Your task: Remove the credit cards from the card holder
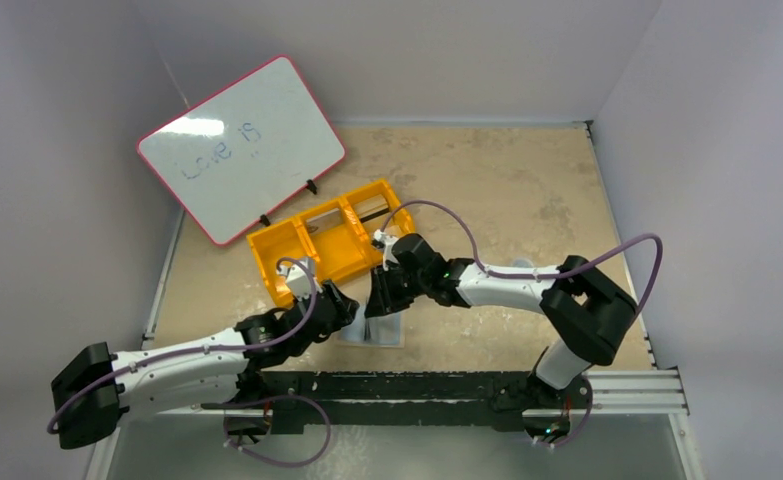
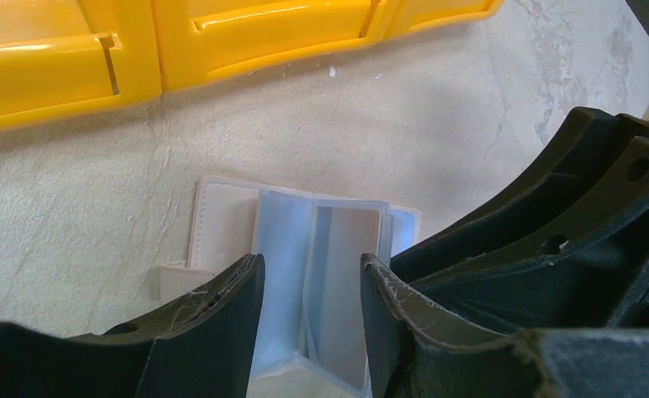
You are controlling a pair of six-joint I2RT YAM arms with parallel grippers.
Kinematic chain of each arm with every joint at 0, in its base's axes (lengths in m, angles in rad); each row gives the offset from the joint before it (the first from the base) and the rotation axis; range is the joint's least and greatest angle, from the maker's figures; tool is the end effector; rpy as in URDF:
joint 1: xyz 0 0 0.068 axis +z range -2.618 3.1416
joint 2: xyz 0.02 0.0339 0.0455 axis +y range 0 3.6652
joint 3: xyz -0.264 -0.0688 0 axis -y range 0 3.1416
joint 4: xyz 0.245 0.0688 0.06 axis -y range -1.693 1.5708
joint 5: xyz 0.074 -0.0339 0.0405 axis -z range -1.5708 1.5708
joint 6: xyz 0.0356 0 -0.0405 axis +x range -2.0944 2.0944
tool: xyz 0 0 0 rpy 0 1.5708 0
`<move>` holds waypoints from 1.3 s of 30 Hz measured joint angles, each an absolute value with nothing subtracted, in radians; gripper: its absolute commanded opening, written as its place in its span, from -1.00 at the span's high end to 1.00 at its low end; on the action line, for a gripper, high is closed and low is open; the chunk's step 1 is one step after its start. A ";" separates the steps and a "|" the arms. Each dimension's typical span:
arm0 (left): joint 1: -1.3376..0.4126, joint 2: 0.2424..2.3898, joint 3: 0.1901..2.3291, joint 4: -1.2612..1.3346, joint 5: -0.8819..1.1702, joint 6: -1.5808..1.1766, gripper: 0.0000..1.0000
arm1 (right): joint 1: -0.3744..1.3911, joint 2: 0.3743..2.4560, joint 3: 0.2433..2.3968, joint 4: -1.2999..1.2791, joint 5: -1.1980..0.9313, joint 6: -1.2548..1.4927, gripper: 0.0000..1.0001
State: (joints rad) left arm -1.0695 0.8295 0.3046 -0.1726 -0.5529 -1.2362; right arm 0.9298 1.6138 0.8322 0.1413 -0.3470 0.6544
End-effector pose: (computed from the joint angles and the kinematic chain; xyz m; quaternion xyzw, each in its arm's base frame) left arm 0.0951 -0.1346 0.1704 -0.1876 0.8591 -0.2714 0.3912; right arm 0.1898 0.2747 0.1830 -0.1976 0.8613 0.4229 0.2006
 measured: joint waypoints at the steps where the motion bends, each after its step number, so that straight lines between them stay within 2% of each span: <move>1: -1.069 0.831 0.304 -0.173 -0.553 -1.236 0.08 | 0.930 1.614 0.834 0.136 -0.342 0.654 0.32; 13: -1.069 0.849 0.305 -0.173 -0.553 -1.234 0.08 | 0.942 1.616 0.858 0.091 -0.303 0.639 0.27; 27: -1.069 0.754 0.305 -0.222 -0.516 -1.161 0.09 | 0.950 1.647 0.878 0.104 -0.300 0.663 0.44; 35: -1.069 0.802 0.324 -0.274 -0.525 -1.148 0.10 | 0.957 1.589 0.860 0.035 -0.222 0.667 0.42; 39: -1.069 0.846 0.351 -0.270 -0.525 -1.133 0.11 | 0.955 1.531 0.815 -0.029 -0.163 0.680 0.35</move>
